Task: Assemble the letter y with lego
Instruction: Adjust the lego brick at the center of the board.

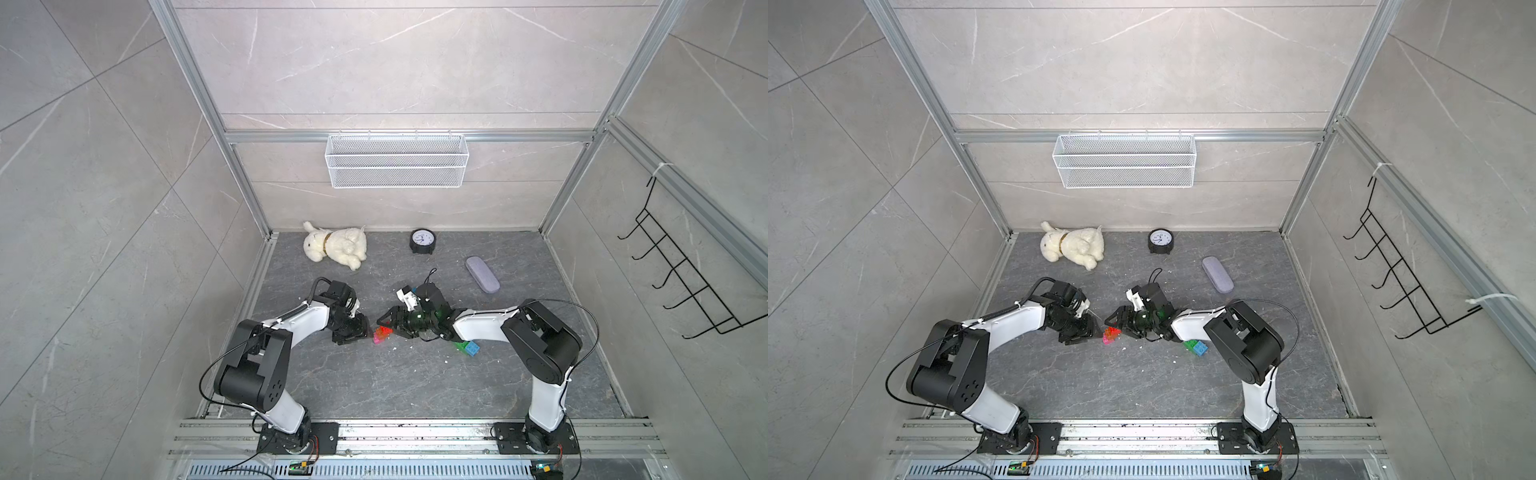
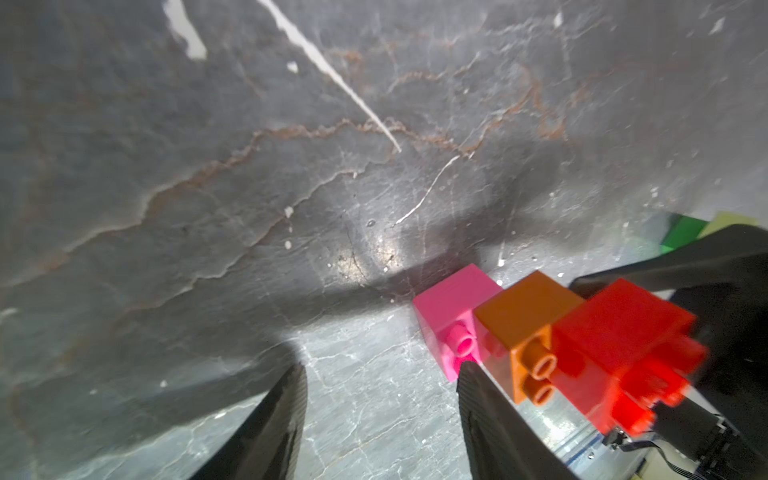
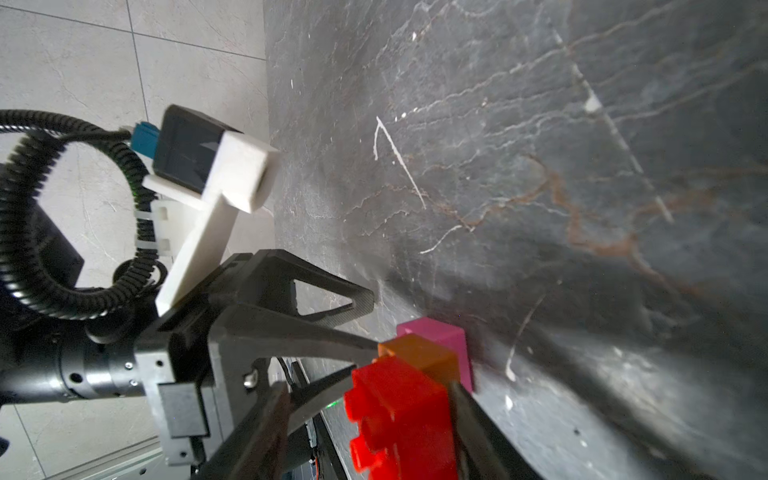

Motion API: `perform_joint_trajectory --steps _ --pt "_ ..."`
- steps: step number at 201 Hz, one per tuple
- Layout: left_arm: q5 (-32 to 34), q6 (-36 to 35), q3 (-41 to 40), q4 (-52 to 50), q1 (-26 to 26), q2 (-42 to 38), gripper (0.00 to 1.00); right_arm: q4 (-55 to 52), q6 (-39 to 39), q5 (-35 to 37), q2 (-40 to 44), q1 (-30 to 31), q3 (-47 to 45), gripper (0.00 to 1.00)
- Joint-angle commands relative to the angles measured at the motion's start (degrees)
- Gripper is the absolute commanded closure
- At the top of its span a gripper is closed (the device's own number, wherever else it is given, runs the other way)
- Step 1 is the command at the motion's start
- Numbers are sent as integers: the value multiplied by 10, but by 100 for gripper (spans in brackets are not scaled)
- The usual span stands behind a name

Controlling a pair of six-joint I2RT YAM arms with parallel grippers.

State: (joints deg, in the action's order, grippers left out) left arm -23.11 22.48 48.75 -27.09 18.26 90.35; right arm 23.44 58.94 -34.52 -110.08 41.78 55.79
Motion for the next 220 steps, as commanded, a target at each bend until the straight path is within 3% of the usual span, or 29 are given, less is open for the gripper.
perform_joint_trajectory --steps 1,49,69,116,220 --pt "-54 16 -14 30 -21 -27 38 -13 -2 0 7 5 3 38" --pt "-206 92 -93 189 -66 -23 38 -10 1 4 14 10 -3 38" --pt "-239 110 -113 248 -67 -11 39 -9 6 9 13 12 -6 38" --pt "-257 119 -146 312 -67 6 41 -15 7 17 23 18 -13 38" --pt "-267 81 -169 307 -67 4 41 -15 13 31 29 19 -26 38"
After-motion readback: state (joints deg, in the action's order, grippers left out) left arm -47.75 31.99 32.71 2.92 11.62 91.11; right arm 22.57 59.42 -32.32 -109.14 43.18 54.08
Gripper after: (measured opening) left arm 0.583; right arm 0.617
